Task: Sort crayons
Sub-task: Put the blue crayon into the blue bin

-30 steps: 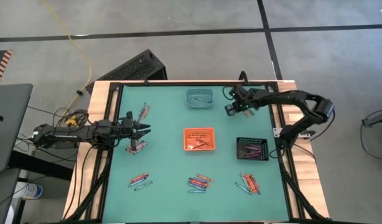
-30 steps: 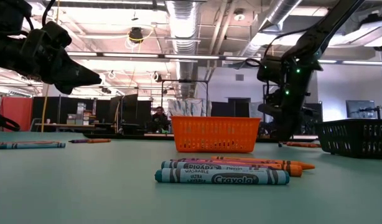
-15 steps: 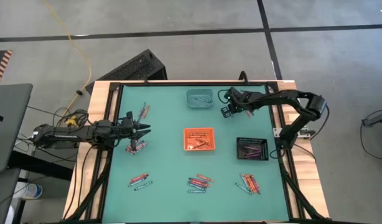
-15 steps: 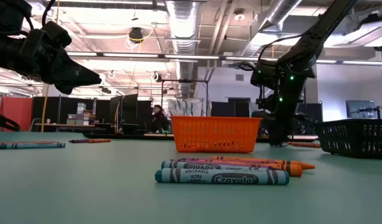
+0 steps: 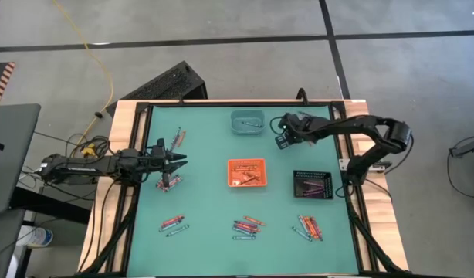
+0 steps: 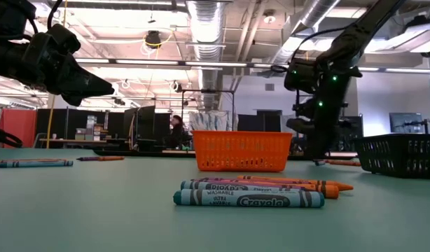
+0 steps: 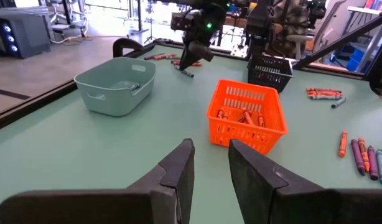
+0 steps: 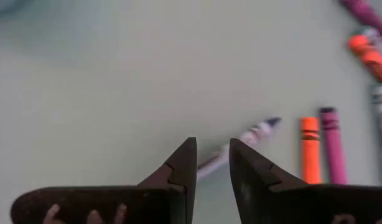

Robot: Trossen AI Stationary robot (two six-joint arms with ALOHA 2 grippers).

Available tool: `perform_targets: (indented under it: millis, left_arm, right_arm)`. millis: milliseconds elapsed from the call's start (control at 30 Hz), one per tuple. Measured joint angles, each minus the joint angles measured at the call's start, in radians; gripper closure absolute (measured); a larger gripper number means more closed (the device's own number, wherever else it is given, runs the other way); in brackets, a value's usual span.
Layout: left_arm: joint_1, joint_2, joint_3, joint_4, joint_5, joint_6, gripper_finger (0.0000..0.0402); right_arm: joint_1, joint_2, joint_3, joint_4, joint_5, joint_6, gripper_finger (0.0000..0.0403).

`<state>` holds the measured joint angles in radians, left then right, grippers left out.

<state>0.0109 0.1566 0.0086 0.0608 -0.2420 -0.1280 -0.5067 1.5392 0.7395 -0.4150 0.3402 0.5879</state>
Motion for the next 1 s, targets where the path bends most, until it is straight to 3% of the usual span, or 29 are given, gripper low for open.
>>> perform_targets:
  millis: [167,467,800,1000]
  left_arm:
    - [0.0,0.0,0.0,0.0,0.0,0.0,0.0313]
    - [0.0,0.0,0.0,0.0,0.0,0.0,0.0313]
    - [0.0,0.0,0.0,0.0,0.0,0.0,0.0313]
    - [0.0,0.0,0.0,0.0,0.0,0.0,0.0313]
  right_arm:
    - [0.048,0.003,0.0,-0.024,0.118,0.071,0.0306]
    - [0.083,0.003,-0.039,-0.025,0.211,0.219,0.0306]
    - [0.083,0.004,-0.126,0.163,0.216,0.253,0.0306]
    - [0.083,0.004,-0.13,0.184,0.246,0.253,0.0306]
